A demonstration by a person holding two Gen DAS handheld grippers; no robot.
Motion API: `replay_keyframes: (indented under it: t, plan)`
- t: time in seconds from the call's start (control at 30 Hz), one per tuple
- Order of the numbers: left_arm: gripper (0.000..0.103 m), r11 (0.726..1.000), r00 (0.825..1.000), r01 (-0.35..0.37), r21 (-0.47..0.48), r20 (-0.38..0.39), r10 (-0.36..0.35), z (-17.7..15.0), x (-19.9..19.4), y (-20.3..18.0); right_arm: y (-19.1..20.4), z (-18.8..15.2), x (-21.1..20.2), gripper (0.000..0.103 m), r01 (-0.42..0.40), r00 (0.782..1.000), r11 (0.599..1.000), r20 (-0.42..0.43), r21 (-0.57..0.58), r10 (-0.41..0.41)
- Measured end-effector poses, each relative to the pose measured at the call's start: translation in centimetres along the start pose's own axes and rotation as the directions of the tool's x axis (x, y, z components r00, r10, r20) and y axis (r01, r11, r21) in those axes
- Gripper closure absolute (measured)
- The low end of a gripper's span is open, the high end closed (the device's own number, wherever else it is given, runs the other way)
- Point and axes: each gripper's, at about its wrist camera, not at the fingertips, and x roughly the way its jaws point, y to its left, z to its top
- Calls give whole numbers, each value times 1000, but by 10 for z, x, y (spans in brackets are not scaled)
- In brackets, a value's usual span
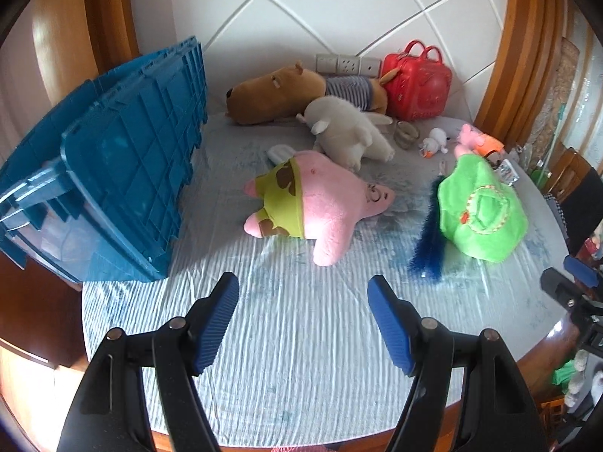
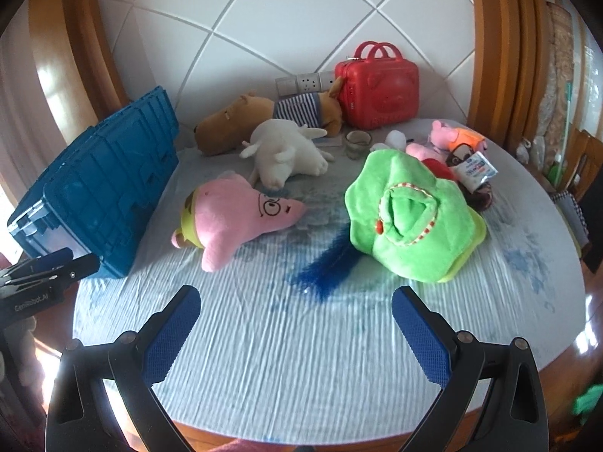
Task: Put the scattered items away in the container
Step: 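Move both open grippers toward the pink starfish plush, then lower both open grippers around the pink starfish plush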
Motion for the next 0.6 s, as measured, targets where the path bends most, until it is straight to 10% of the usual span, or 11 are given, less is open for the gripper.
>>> replay_keyframes:
  t: [0.6]
  plan:
    - [33,999,972,-28,24,-231,32,44,161,45,11,59,143,0,-23,987,1000,-159,20,26]
